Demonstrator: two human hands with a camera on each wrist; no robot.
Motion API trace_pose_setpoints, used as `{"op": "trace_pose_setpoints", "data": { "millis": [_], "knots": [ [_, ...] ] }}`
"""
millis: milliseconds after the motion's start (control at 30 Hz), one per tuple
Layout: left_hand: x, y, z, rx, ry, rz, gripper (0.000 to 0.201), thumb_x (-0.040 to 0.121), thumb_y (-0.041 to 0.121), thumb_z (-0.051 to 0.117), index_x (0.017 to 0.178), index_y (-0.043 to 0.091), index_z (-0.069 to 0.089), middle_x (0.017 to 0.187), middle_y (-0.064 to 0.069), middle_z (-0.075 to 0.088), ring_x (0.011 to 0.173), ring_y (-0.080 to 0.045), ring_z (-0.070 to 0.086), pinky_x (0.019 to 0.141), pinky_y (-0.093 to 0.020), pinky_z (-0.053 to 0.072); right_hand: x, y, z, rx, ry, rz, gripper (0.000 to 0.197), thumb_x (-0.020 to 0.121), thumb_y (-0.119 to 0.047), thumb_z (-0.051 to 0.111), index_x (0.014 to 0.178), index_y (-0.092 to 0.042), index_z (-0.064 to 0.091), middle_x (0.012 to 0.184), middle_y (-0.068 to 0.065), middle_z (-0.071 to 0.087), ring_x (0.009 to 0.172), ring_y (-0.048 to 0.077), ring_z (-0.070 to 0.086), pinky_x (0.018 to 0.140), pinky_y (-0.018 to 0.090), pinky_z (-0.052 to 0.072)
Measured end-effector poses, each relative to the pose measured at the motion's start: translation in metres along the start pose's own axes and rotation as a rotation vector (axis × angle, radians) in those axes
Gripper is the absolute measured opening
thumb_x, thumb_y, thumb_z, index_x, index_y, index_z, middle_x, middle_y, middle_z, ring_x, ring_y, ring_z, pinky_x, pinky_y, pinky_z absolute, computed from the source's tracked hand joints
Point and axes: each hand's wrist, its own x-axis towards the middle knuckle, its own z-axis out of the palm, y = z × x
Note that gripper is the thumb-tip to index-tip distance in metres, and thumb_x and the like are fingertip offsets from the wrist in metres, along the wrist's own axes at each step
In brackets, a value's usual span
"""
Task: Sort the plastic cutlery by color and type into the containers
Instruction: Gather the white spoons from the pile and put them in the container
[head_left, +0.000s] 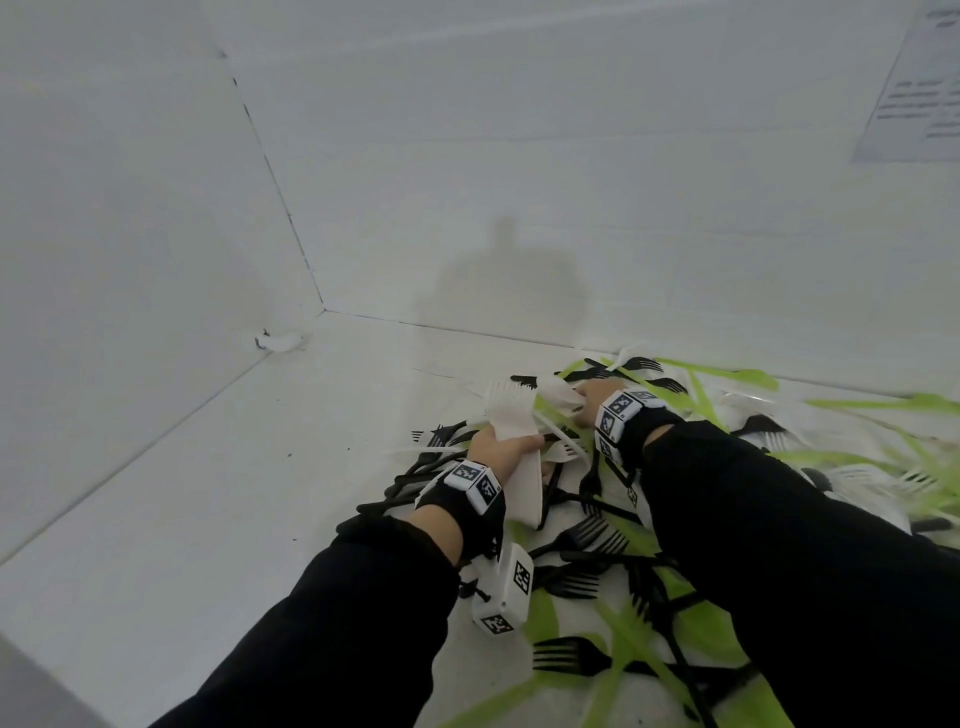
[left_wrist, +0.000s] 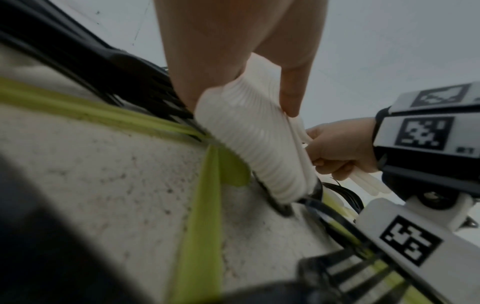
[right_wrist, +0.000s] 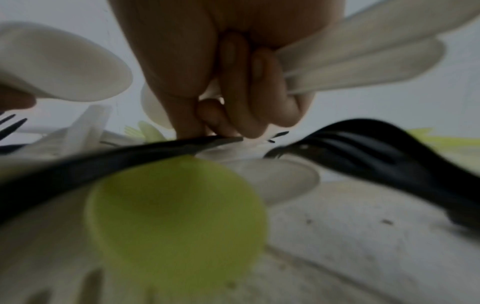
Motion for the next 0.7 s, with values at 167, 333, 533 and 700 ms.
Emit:
{"op": "trace_pose_setpoints", "data": {
  "millis": [167,333,533,700],
  "knots": [
    [-0.007,0.0,-0.001,-0.037,0.002,-0.001,0.021,0.069,0.011,0.078,0.079,0.013,0.06,0.102,-0.025,0.066,0.093,-0.043,0.065,0.085,-0.056,0.052,-0.007,0.015,-0.019,-0.024,0.088,0.031,0.022,0.089,-0.015,0.049,0.107,-0.008,0.056,0.114,0.012,0.061,0.11,0.032,0.056,0.084,0.03,0.044],
    [-0.006,-0.005,0.0,-0.056,0.015,0.018,0.037,0.053,0.024,0.079,0.083,0.016,0.058,0.104,-0.024,0.067,0.095,-0.042,0.065,0.086,-0.056,0.052,-0.027,0.034,-0.039,0.214,0.137,0.121,0.018,0.089,-0.02,0.05,0.096,-0.006,0.059,0.11,0.013,0.064,0.1,0.029,0.056,0.077,0.026,0.042],
    [-0.004,-0.004,0.004,-0.027,0.0,0.042,0.033,0.057,0.026,0.08,0.082,0.014,0.061,0.101,-0.023,0.068,0.094,-0.041,0.065,0.085,-0.055,0.052,-0.043,0.046,-0.05,0.465,0.245,0.179,0.036,0.09,-0.033,0.049,0.077,-0.007,0.07,0.082,0.006,0.066,0.065,0.019,0.052,0.058,0.022,0.036],
    [-0.019,0.009,0.01,-0.048,-0.019,0.073,0.02,0.076,0.011,0.074,0.09,0.005,0.06,0.077,-0.015,0.066,0.06,-0.027,0.067,0.064,-0.039,0.059,-0.055,0.041,-0.062,0.489,0.443,0.166,0.014,0.087,-0.015,0.054,0.094,-0.006,0.063,0.089,0.008,0.061,0.096,0.03,0.057,0.075,0.025,0.038]
  ]
}}
